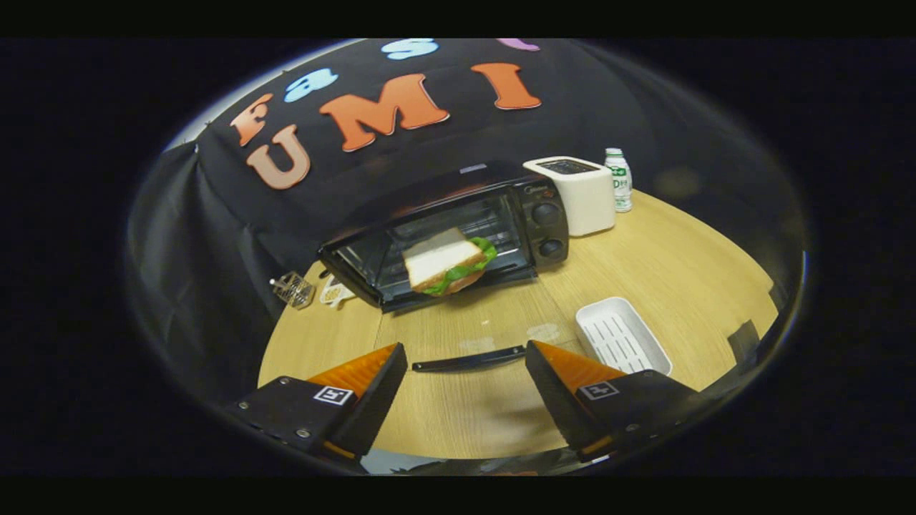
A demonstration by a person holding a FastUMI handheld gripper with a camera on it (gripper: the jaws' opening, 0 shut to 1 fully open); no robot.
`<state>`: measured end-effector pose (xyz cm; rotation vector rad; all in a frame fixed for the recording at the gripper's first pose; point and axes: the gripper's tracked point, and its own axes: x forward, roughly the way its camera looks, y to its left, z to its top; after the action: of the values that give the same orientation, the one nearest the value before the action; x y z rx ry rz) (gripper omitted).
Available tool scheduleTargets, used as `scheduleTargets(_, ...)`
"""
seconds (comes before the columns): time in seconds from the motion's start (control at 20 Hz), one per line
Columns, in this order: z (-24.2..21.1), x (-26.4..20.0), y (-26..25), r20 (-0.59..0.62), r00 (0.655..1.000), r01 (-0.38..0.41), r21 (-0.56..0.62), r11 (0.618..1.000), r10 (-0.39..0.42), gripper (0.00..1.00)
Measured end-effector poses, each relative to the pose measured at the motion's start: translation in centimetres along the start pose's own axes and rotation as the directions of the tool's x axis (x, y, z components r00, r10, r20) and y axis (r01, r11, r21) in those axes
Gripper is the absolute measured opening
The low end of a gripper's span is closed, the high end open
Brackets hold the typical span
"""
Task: Open the toaster oven, put the food inside, and close the toaster oven door.
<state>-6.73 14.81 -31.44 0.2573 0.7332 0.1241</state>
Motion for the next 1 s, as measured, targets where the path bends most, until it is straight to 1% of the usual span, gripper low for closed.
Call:
scheduleTargets(0.1, -2.3, 0.5, 0.6, -0.039, 0.999, -0.003, -0.064, 0.998, 0.001, 0.99)
scheduleTargets(0.2, -4.1, 1.2, 0.4, -0.073, 0.997, 0.018, -0.143, 0.990, -0.029, 0.99)
scheduleTargets(0.3, -5.9, 1.9, 0.6, -0.110, 0.993, 0.015, -0.187, 0.982, -0.036, 0.99)
scheduleTargets(0.45, -8.0, 4.0, 0.1, -0.152, 0.985, 0.042, -0.238, 0.970, -0.080, 0.99)
scheduleTargets(0.65, -8.8, 6.3, -2.0, -0.167, 0.975, 0.098, -0.258, 0.961, -0.145, 1.00)
scheduleTargets(0.8, -8.4, 8.2, -2.9, -0.164, 0.972, 0.126, -0.246, 0.961, -0.169, 1.00)
scheduleTargets(0.85, -8.4, 8.8, -3.0, -0.164, 0.971, 0.128, -0.247, 0.961, -0.171, 1.00)
scheduleTargets(1.0, -8.0, 9.4, -2.6, -0.134, 0.978, 0.112, -0.307, 0.945, -0.160, 1.00)
